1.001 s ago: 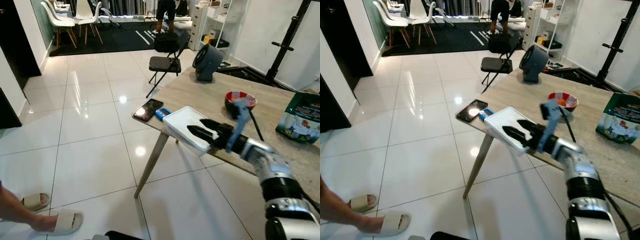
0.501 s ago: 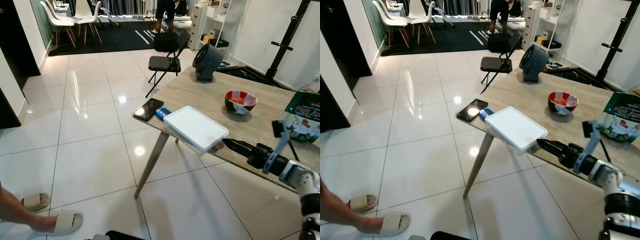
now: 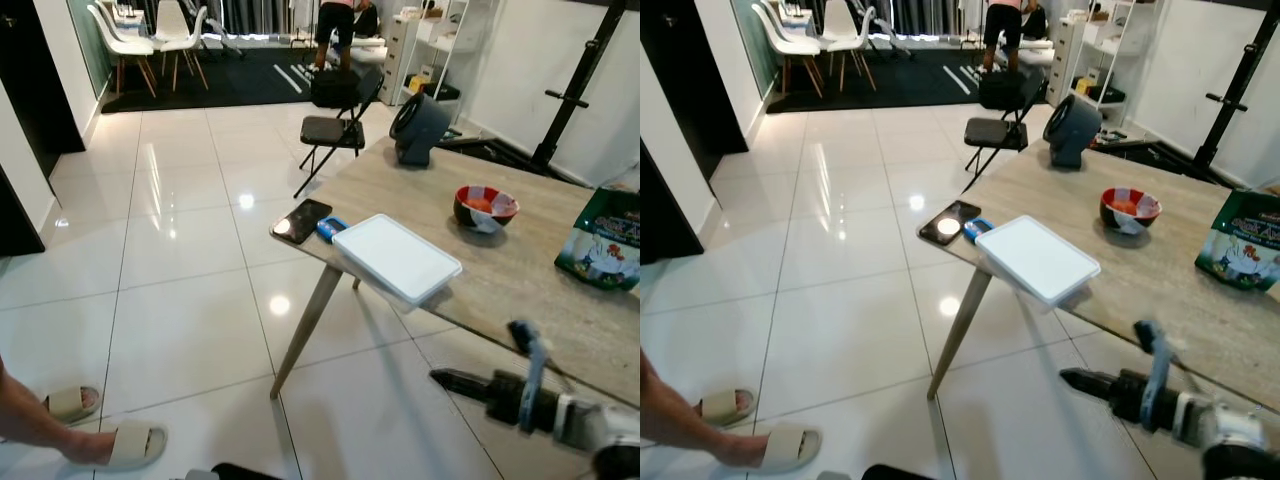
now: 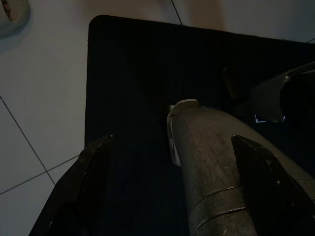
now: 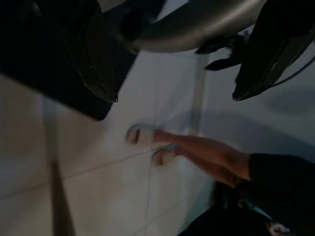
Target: Restocking fridge
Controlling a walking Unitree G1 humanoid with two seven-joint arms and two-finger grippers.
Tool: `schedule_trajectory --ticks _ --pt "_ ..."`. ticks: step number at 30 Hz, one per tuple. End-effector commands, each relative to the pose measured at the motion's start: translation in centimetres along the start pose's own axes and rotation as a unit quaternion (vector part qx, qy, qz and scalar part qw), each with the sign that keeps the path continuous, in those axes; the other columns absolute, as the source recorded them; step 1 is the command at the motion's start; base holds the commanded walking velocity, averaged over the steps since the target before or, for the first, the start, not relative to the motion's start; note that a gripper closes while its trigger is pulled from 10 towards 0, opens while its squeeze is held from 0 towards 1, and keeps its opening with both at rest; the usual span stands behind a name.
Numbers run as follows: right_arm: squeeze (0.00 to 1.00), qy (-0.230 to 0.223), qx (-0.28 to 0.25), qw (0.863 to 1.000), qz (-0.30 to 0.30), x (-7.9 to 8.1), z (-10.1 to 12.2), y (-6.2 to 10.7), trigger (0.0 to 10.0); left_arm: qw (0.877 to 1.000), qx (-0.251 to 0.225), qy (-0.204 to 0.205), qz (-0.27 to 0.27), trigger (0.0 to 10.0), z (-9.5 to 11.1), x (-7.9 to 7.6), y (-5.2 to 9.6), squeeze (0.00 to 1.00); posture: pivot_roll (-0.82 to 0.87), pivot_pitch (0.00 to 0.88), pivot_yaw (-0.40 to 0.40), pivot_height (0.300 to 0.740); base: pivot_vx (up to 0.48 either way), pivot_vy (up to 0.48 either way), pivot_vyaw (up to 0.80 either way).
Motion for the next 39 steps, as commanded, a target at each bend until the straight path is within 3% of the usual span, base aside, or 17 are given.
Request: schedule_trajectory --ticks 1,4,5,6,7,9,11,12,16,19,23,28,35,39 --pt "0.0 -0.009 -0.01 1.0 -0.005 -0.1 0.3 -0.1 10.0 1.0 0.03 -0.005 -0.005 10.0 -1.7 -0.4 0.2 0.0 -0.13 0.0 -0.052 0.74 0.0 0.0 0.0" --pt "0.0 -0.056 -0.076 0.995 -0.027 -0.7 0.9 -1.0 10.0 0.999 0.033 -0.005 -0.005 10.0 -1.9 -0.4 0.2 0.0 -0.13 0.0 -0.052 0.74 0.0 0.0 0.0" --pt "0.0 -0.056 -0.076 0.995 -0.027 -0.7 0.9 -1.0 10.0 0.999 0.033 -0.005 -0.005 10.0 -1.9 -0.4 0.2 0.0 -0.13 0.0 -0.052 0.74 0.0 0.0 0.0" --pt "0.0 -0.098 -0.13 0.985 -0.058 -1.6 1.4 -1.2 10.0 0.999 0.034 -0.005 -0.005 10.0 -2.0 -0.5 0.2 0.0 -0.13 0.0 -0.052 0.74 0.0 0.0 0.0" --pt "0.0 -0.098 -0.13 0.985 -0.058 -1.6 1.4 -1.2 10.0 0.999 0.034 -0.005 -0.005 10.0 -2.0 -0.5 0.2 0.0 -0.13 0.0 -0.052 0.74 0.0 0.0 0.0" --pt "0.0 -0.148 -0.199 0.967 -0.065 -2.2 2.0 -1.1 10.0 0.999 0.035 -0.005 -0.005 10.0 -2.0 -0.6 0.1 0.0 -0.13 0.0 -0.052 0.74 0.0 0.0 0.0" --pt "0.0 -0.148 -0.199 0.967 -0.065 -2.2 2.0 -1.1 10.0 0.999 0.035 -0.005 -0.005 10.0 -2.0 -0.6 0.1 0.0 -0.13 0.0 -0.052 0.74 0.0 0.0 0.0" --pt "0.0 -0.175 -0.237 0.953 -0.062 -2.3 2.2 -1.4 10.0 0.999 0.035 -0.007 -0.005 10.0 -2.0 -0.9 0.1 0.0 -0.13 0.0 -0.052 0.74 0.0 0.0 0.0" --pt "0.0 -0.171 -0.245 0.952 -0.061 -2.1 2.0 -1.8 10.0 0.999 0.035 -0.007 -0.005 10.0 -2.0 -1.0 0.0 0.0 -0.13 0.0 -0.048 0.74 0.0 0.0 0.0" --pt "0.0 -0.201 -0.267 0.941 -0.057 -1.8 1.7 -3.0 10.0 0.999 0.036 -0.009 -0.003 10.0 -1.8 -1.2 -0.2 0.0 -0.13 0.0 -0.047 0.74 0.0 0.0 0.0" --pt "0.0 -0.205 -0.266 0.941 -0.05 -1.5 1.6 -3.5 10.0 0.999 0.036 -0.009 -0.002 10.0 -1.7 -1.2 -0.2 0.0 -0.13 0.0 -0.045 0.74 0.0 0.0 0.0" --pt "0.0 -0.217 -0.249 0.942 -0.055 -0.7 0.9 -5.7 10.0 0.999 0.039 -0.01 0.007 10.0 -1.8 0.3 0.3 0.0 -0.12 0.0 -0.044 0.74 0.0 0.0 0.0" --pt "0.0 -0.239 -0.297 0.924 -0.038 -0.1 3.4 -6.3 10.0 0.999 0.039 -0.01 0.015 10.0 -2.0 2.0 1.0 0.0 -0.12 0.0 -0.04 0.74 0.0 0.0 0.0" --pt "0.0 -0.235 -0.323 0.916 -0.024 0.4 4.7 -6.4 10.0 0.999 0.039 -0.009 0.015 10.0 -2.1 2.2 1.1 0.0 -0.12 0.0 -0.04 0.74 0.0 0.0 0.0"
Point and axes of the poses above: a point about 5 cm out from each wrist's last joint towards the gripper, its own y axis pointing back from the gripper into the wrist, its own z axis along the axis of the wrist's last joint, x = y × z, the point moved 5 cm from there along -y, pointing out of the wrist towards the gripper, and after that the axes turned 6 degrees about y, right-handed, at the moved point
